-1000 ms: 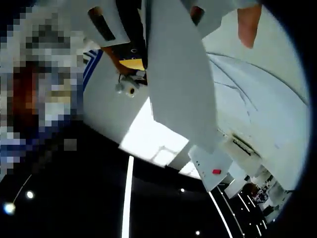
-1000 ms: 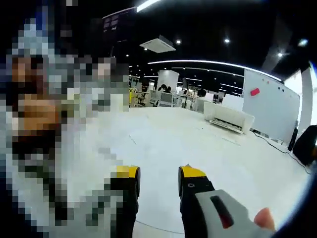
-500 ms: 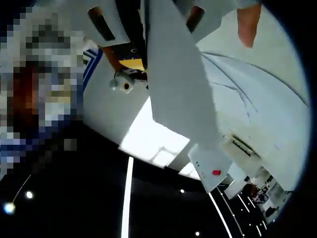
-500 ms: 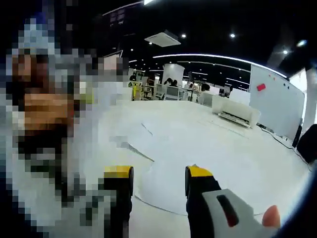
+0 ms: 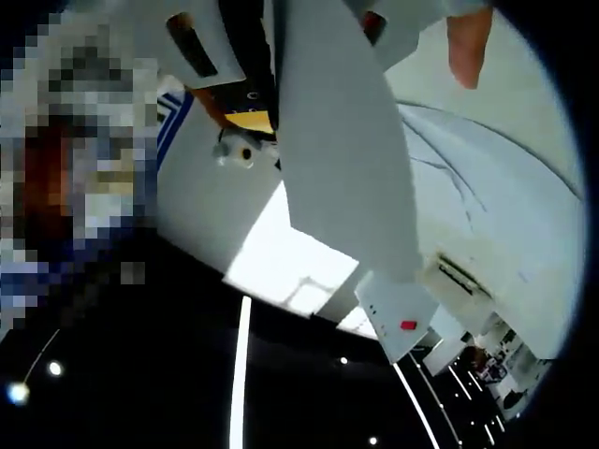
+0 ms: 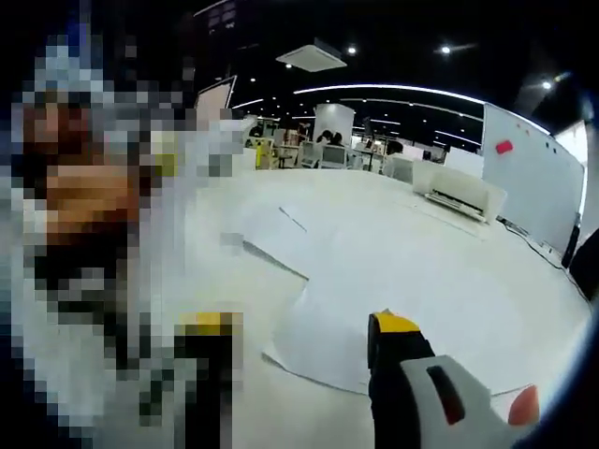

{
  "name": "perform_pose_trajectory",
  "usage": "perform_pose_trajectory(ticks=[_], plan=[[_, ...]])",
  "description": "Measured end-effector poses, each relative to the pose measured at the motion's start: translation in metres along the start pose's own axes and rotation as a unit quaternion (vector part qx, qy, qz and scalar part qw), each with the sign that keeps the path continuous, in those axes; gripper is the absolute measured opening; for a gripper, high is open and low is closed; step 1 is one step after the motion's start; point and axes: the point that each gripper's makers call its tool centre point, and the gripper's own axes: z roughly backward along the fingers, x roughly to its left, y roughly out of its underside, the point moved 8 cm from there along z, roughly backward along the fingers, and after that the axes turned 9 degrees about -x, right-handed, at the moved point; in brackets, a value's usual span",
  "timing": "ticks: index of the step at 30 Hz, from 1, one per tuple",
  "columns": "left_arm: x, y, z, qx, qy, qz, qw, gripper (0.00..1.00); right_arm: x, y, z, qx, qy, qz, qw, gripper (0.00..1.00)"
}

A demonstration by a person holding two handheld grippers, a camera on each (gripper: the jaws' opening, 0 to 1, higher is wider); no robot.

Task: Organize the stack of printing papers by aligning and flattening the scattered papers on the table

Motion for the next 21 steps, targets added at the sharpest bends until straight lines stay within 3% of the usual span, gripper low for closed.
perform_pose_trajectory(ticks=[6, 11, 21], plan=[[0.001, 0.000, 0.000, 0.000, 0.000, 0.000, 1.0000, 0.06, 0.000, -0.005, 0.002, -0.005, -0.006, -0.025, 0.9997, 0.54], [0.000, 0.000, -0.001, 0.000, 0.000, -0.002, 1.0000, 0.06, -0.003, -0.003, 0.002, -0.003, -0.010, -0.051, 0.9986, 0.48], [-0.001, 0.001, -0.001, 0.000, -0.001, -0.001, 1.0000, 0.06, -0.011, 0.000, -0.006, -0.009, -0.004, -0.057, 0.9983, 0.41]])
